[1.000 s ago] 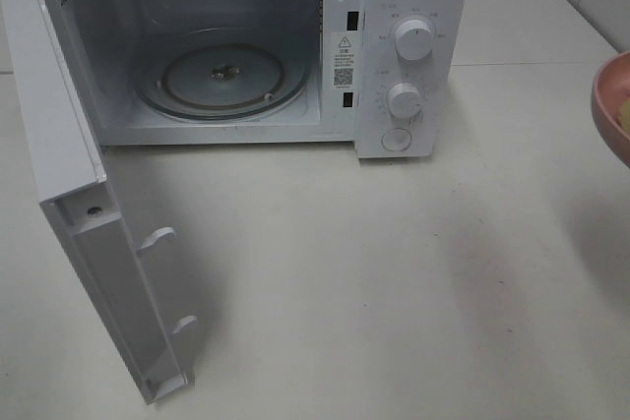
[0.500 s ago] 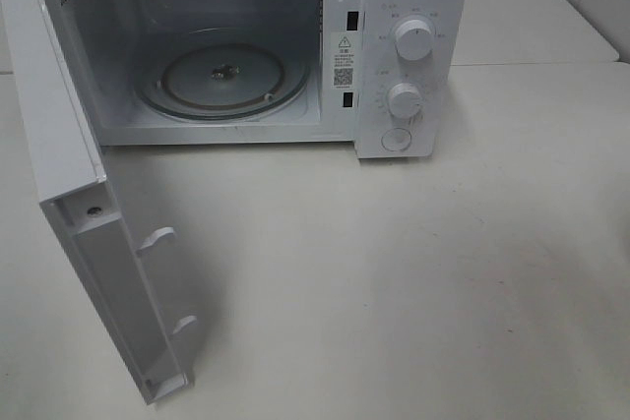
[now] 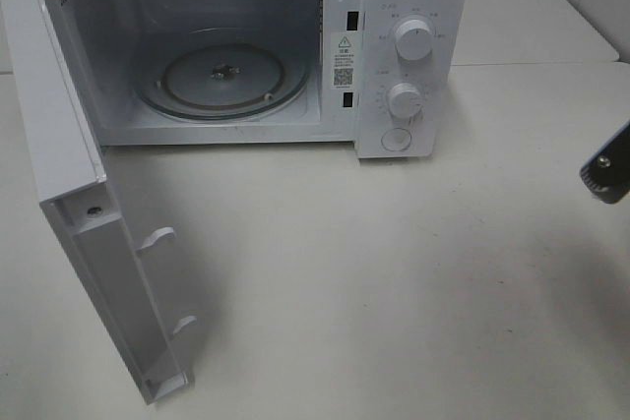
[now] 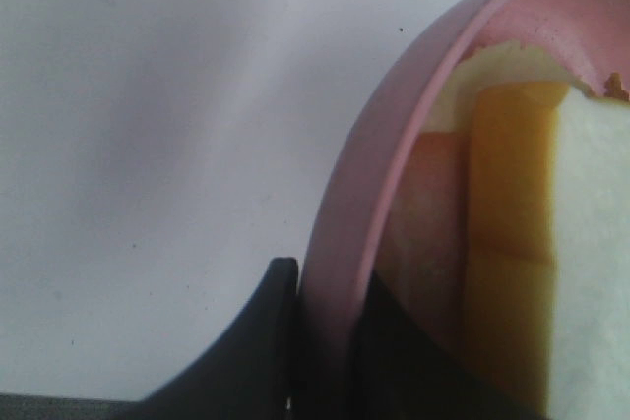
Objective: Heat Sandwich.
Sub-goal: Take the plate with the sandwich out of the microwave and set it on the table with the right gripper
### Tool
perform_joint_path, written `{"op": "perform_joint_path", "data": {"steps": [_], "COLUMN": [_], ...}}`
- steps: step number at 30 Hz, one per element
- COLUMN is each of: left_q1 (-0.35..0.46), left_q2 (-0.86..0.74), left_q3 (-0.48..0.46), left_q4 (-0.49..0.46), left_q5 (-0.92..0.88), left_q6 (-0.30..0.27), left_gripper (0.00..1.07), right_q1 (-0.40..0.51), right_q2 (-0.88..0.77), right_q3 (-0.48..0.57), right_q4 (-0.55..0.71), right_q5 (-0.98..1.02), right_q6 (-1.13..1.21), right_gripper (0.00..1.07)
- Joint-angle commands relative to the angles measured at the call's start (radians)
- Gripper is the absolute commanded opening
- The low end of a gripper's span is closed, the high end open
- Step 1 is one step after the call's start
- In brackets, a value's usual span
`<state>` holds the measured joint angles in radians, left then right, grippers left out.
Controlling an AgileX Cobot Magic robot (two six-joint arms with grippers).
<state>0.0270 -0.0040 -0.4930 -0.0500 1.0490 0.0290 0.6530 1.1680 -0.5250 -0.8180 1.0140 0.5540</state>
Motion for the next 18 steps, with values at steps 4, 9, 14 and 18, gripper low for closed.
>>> {"op": "perform_joint_path", "data": {"steps": [4,9,14,18], "left_q1": [-0.005,-0.005,-0.005,-0.005], "left_q2": [-0.016,-0.016,-0.016,-0.016], "left_q3": [0.001,0.001,0.001,0.001], "left_q4": [-0.008,-0.008,-0.008,-0.008], "left_q5": [-0.013,-0.013,-0.013,-0.013], "left_q6": [0.002,0.002,0.002,0.002], "left_gripper": [0.98,0.98,0.98,0.98], "right_q1": [0.002,0.002,0.002,0.002], "right_q2": [0.105,0.186,0.261,0.315], "right_q3": [-0.072,-0.095,-0.103,-0.103], "right_q4": [-0.069,-0.067,-0.065,-0.066], "right_q5": [0.023,0.035,0.045,0.018], "right_q6": [0.171,0.291,0.387,0.418], "right_gripper": [0.00,0.00,0.00,0.00]}}
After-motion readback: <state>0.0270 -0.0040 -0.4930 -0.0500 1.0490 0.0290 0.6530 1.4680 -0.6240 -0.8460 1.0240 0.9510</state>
